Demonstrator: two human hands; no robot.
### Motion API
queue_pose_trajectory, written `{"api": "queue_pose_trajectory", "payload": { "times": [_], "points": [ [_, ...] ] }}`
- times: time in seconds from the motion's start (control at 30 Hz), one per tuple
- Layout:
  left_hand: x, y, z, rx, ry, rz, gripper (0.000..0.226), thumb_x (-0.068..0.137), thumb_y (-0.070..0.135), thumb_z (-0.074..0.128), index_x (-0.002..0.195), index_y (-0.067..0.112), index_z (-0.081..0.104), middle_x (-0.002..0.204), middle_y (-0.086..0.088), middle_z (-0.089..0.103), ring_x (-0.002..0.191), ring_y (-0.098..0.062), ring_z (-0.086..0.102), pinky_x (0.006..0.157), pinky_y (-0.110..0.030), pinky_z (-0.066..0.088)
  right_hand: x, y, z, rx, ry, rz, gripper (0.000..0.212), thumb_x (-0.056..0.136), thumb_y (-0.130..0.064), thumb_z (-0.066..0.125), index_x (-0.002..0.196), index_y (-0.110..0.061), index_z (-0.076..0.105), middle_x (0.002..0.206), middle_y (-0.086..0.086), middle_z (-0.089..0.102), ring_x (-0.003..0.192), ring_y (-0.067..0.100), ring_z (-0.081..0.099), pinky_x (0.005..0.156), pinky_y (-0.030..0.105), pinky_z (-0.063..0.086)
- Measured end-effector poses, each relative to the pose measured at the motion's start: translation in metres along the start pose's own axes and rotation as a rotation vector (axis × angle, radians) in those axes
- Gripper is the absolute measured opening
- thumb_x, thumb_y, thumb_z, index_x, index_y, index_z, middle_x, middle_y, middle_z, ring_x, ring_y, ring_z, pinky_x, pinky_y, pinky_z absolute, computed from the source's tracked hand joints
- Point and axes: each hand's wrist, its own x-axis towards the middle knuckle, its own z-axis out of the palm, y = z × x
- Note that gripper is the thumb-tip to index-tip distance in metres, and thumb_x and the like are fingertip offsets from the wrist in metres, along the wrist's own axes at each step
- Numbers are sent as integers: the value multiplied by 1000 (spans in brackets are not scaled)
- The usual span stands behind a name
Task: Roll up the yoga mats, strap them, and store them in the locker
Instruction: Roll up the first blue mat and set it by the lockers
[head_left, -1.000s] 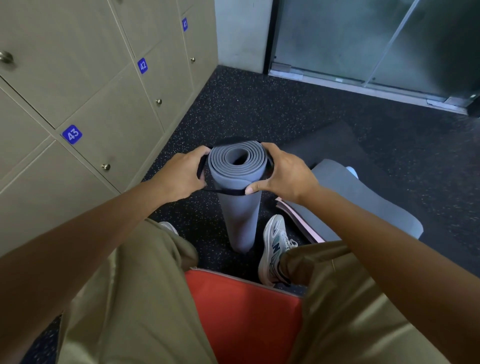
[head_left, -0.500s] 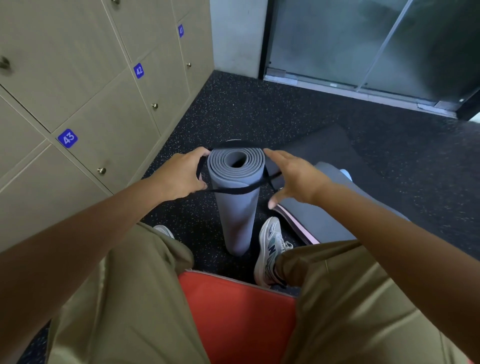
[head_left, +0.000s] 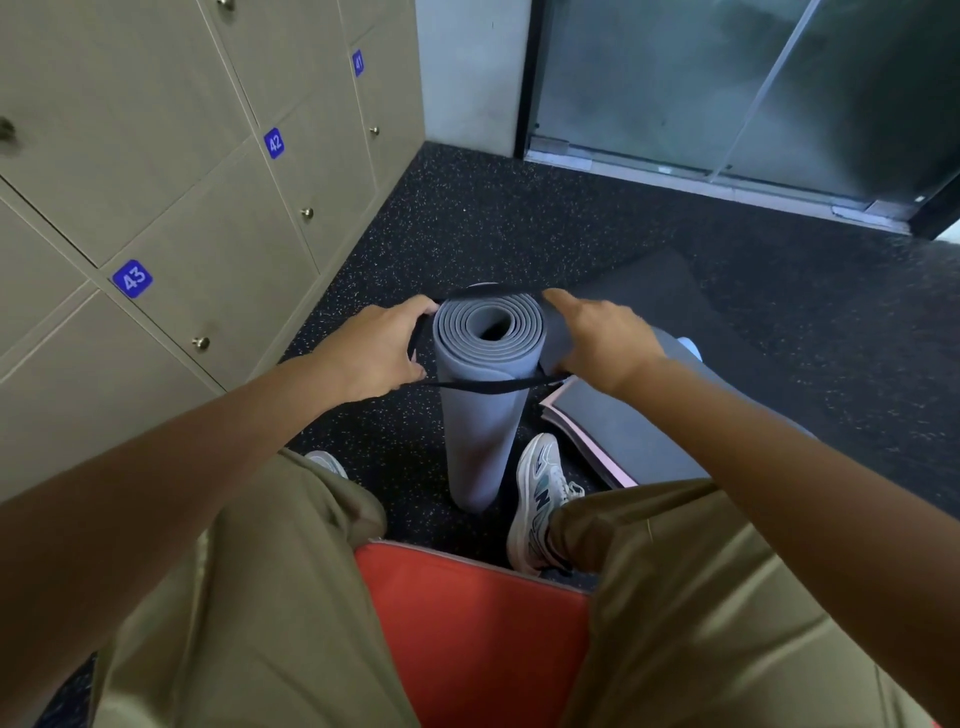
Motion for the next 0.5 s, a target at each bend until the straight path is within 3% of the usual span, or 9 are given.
{"api": "queue_pose_trajectory", "payload": {
  "times": [0.07,0.13,0.3,0.4,0.5],
  "points": [
    [4,0,0,-19,-3,-3,72,84,14,82,143,28,44,77,6,66,67,-5,62,57,-20,38,6,-3,5,20,-16,23,89,83,-16,74,154,-23,21,146,4,52,98,39,65,71,44,52],
    [9,0,0,-34,-9,-16,73,84,12,82,144,27,43,79,4,66,67,-5,61,56,-19,37,14,-7,10,85,-59,16,96,83,-25,78,155,-22,16,153,1,43,103,36,65,74,44,51],
    [24,-10,5,-101,-16,-76,78,84,10,82,148,25,39,85,-2,68,70,-13,65,59,-26,46,34,-9,18,330,-172,-39,121,65,-42,93,156,-28,15,158,-3,37,129,28,56,102,50,50],
    [31,-17,6,-141,-3,-109,82,83,8,83,149,26,37,78,-1,67,64,-15,67,58,-31,53,45,-7,21,361,-181,-38,129,61,-41,96,158,-30,11,159,-3,38,131,28,54,106,50,48],
    [45,-18,3,-252,-25,-151,83,83,3,82,148,25,37,81,-8,68,69,-27,73,66,-44,64,59,-5,23,412,-179,-34,129,61,-37,97,157,-27,11,153,4,46,126,30,57,106,48,48]
  ]
}}
